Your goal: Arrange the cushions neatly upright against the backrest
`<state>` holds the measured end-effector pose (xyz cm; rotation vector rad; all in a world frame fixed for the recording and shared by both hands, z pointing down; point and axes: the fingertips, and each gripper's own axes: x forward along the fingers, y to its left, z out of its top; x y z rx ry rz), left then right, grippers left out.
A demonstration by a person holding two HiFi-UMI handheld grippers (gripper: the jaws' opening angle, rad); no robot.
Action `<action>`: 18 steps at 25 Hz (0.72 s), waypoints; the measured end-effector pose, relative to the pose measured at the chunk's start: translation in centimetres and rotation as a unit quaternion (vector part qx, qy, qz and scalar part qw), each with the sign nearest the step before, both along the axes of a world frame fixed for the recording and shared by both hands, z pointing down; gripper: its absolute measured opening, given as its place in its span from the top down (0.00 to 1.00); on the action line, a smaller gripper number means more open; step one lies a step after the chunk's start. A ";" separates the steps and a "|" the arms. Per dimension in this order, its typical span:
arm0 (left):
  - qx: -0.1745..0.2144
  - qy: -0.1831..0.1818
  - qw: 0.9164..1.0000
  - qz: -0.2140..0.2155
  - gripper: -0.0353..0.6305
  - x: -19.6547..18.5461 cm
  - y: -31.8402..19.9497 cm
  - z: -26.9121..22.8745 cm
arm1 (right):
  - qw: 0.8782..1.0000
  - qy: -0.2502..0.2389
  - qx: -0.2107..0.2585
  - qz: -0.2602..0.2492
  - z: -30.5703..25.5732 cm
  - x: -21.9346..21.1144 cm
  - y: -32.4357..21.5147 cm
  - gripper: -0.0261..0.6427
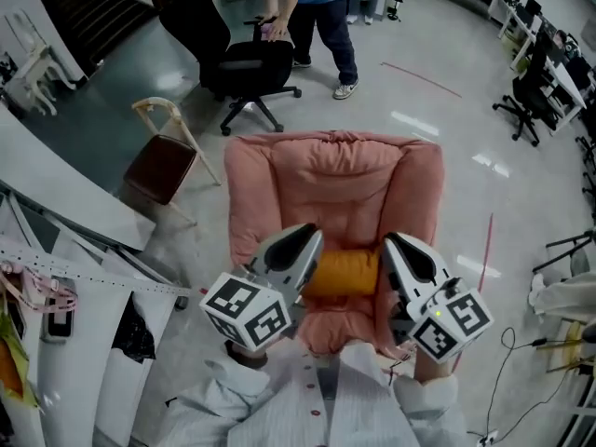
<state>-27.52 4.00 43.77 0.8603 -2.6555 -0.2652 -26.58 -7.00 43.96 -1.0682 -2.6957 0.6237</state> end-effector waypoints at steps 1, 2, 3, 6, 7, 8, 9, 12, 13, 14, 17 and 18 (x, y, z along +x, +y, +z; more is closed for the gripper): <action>0.002 -0.004 1.000 0.008 0.88 0.3 -0.5 -0.7 | 1.000 -0.008 0.000 -0.002 -0.9 0.4 0.1 0.92; 0.003 -0.008 1.000 0.016 0.90 0.7 -0.9 -1.2 | 1.000 -0.016 0.003 -0.004 -1.6 0.9 0.3 0.93; 0.004 -0.012 1.000 0.024 0.92 1.0 -1.4 -1.7 | 1.000 -0.025 0.004 -0.009 -2.4 1.4 0.5 0.93; -0.003 -0.021 0.998 0.052 0.93 1.9 -2.7 -3.0 | 0.998 -0.052 -0.002 -0.031 -4.4 2.8 1.4 0.94; -0.009 -0.027 0.998 0.060 0.93 2.1 -3.0 -3.4 | 0.998 -0.061 -0.002 -0.035 -4.9 3.1 1.6 0.94; -0.015 -0.032 0.997 0.066 0.93 2.3 -3.2 -3.8 | 0.997 -0.068 0.001 -0.037 -5.3 3.3 1.9 0.94; -0.020 -0.037 0.997 0.071 0.93 2.5 -3.4 -4.1 | 0.997 -0.073 0.005 -0.039 -5.6 3.5 2.1 0.94; -0.038 -0.048 0.995 0.082 0.93 3.2 -3.7 -4.8 | 0.996 -0.076 0.006 -0.047 -5.9 4.1 2.7 0.94; -0.045 -0.051 0.994 0.084 0.93 3.4 -3.8 -4.9 | 0.996 -0.075 0.006 -0.052 -5.9 4.2 2.8 0.94; -0.051 -0.055 0.993 0.086 0.93 3.5 -3.9 -5.0 | 0.995 -0.075 0.008 -0.057 -5.8 4.4 3.0 0.94; -0.059 -0.064 0.992 0.090 0.93 4.0 -4.3 -5.3 | 0.995 -0.077 0.011 -0.066 -5.9 4.8 3.2 0.94; -0.059 -0.066 0.992 0.090 0.93 4.2 -4.3 -5.4 | 0.995 -0.078 0.012 -0.065 -6.0 5.0 3.1 0.94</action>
